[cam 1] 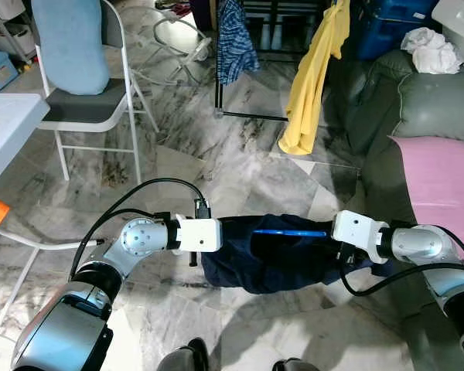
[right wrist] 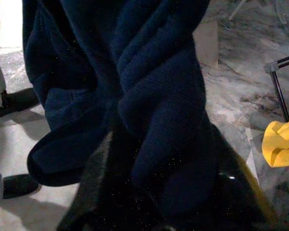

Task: Hang hanger

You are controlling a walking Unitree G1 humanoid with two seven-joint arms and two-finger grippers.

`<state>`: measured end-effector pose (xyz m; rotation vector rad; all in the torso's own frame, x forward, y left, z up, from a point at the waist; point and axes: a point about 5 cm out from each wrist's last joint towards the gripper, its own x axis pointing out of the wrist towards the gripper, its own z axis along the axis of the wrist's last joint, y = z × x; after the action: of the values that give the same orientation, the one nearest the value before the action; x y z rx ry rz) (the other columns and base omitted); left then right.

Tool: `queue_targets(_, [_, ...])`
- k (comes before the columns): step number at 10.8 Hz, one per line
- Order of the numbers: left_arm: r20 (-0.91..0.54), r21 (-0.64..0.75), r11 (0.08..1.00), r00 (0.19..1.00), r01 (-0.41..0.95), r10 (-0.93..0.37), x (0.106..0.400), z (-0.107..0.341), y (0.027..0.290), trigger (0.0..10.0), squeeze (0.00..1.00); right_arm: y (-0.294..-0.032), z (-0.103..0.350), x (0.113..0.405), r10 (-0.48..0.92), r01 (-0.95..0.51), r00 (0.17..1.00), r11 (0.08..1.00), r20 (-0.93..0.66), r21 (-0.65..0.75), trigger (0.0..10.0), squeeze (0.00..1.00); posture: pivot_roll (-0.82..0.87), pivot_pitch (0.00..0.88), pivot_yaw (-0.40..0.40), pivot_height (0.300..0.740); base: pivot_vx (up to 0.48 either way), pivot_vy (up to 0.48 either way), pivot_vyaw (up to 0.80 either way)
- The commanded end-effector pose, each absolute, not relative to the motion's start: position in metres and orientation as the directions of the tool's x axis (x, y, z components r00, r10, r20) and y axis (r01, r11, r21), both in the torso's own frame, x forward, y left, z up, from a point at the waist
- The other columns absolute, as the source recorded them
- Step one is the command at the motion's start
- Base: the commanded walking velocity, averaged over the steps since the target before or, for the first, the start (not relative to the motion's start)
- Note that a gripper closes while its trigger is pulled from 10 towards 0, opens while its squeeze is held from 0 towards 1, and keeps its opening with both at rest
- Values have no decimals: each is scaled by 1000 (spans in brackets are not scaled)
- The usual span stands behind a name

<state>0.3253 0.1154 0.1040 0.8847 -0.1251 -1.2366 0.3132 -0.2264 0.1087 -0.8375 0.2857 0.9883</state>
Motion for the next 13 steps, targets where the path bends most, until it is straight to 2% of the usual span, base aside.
queue_targets(1, [-347,669,39,358,743,-867,328,112,112,9961,0,-228,106,311,620,-842,519,253,-588,-477,0,0,-185,170,59,740,0,0,0])
queue_targets(5, [-362,671,26,358,741,-861,327,108,112,10000,0,-230,102,306,628,-854,502,255,-595,-453,0,0,-189,168,60,740,0,0,0])
queue_targets(10, [-357,695,47,400,718,-844,330,108,115,10000,0,-229,98,302,638,-849,513,283,-574,-446,0,0,-189,164,63,740,0,0,0])
queue_targets(11, [-304,687,136,453,713,-838,333,110,116,10000,1000,-228,95,303,627,-828,550,323,-552,-458,0,0,-189,163,65,740,0,0,0])
queue_targets(12, [-242,694,213,502,688,-830,335,112,116,10000,1000,-226,90,305,601,-797,599,381,-529,-469,0,0,-190,163,66,740,0,0,0])
queue_targets(13, [-205,695,250,520,674,-830,335,113,115,10000,1000,-225,85,306,573,-774,632,433,-521,-462,0,0,-194,164,69,740,0,0,0])
